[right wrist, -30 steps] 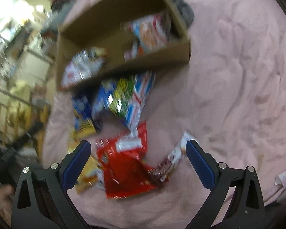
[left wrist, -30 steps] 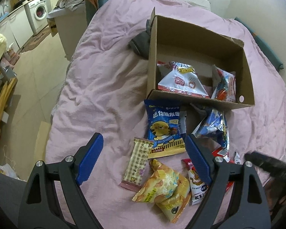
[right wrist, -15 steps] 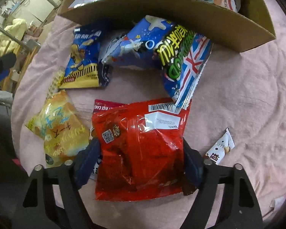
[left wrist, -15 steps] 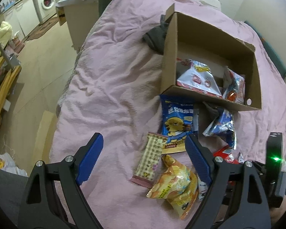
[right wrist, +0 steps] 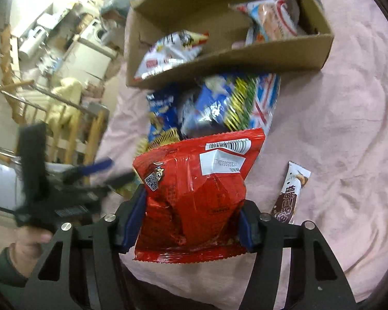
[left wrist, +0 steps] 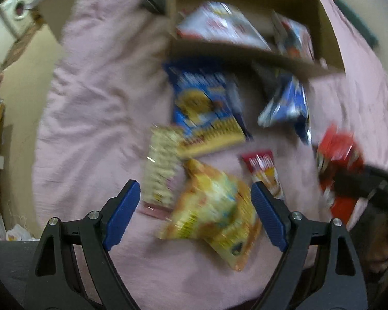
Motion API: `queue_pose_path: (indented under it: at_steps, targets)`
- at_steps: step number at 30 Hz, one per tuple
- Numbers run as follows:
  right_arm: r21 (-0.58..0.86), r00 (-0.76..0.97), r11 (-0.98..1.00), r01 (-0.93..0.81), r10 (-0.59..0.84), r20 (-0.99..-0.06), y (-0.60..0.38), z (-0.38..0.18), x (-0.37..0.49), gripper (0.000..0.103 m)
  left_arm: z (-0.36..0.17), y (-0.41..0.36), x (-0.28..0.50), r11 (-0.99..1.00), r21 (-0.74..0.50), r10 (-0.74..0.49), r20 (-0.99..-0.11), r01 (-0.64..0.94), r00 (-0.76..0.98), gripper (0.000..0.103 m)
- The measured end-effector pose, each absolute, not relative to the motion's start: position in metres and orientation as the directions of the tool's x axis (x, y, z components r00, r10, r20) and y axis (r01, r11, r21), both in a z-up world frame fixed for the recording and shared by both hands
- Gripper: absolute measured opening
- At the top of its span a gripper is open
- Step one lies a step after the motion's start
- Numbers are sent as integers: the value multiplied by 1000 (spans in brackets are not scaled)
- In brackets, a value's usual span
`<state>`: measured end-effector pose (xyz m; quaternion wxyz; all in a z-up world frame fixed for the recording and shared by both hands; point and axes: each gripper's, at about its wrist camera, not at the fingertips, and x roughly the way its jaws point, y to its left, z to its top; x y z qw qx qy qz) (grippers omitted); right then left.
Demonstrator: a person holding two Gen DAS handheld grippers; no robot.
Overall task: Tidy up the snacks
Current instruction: 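Grasp the yellow chip bag with the left gripper while the right grasps the red chip bag, then lift both bags and carry them over the cardboard box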
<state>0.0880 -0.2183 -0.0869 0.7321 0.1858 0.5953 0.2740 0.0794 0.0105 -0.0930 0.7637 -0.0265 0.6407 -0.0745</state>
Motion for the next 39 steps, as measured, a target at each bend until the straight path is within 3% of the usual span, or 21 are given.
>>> queue_pose_path:
  at_steps: [8, 15, 17, 19, 20, 22, 30, 39]
  targets:
    - [610, 197, 773, -173, 634, -747, -236, -71, 85, 63, -120, -22, 77, 978, -117, -130, -989, 172, 65, 85]
    - [592, 209, 789, -161, 614, -761, -239, -72, 82, 63, -132, -38, 79, 975, -108, -120, -992, 196, 47, 77]
    - [585, 208, 795, -160, 606, -767, -238, -72, 82, 63, -132, -37, 80, 974, -129, -140, -989, 187, 48, 70]
    - [582, 206, 797, -160, 604, -770, -238, -72, 83, 63, -129, -35, 80, 973, -139, -152, -987, 185, 59, 59]
    - [582, 207, 797, -161, 603, -770, -238, -72, 83, 63, -123, -31, 82, 972, -140, -155, -985, 188, 71, 47]
    - [584, 208, 796, -161, 606, -768, -238, -72, 83, 63, -115, -27, 81, 970, -169, -185, -979, 178, 83, 40]
    - [588, 228, 792, -162, 610, -759, -234, -66, 86, 63, -80, -8, 72, 971, -186, -211, -962, 150, 172, 33]
    - [620, 296, 767, -166, 639, -710, -248, -46, 87, 63, -22, 29, 68, 992, -125, -126, -935, 24, 331, 33]
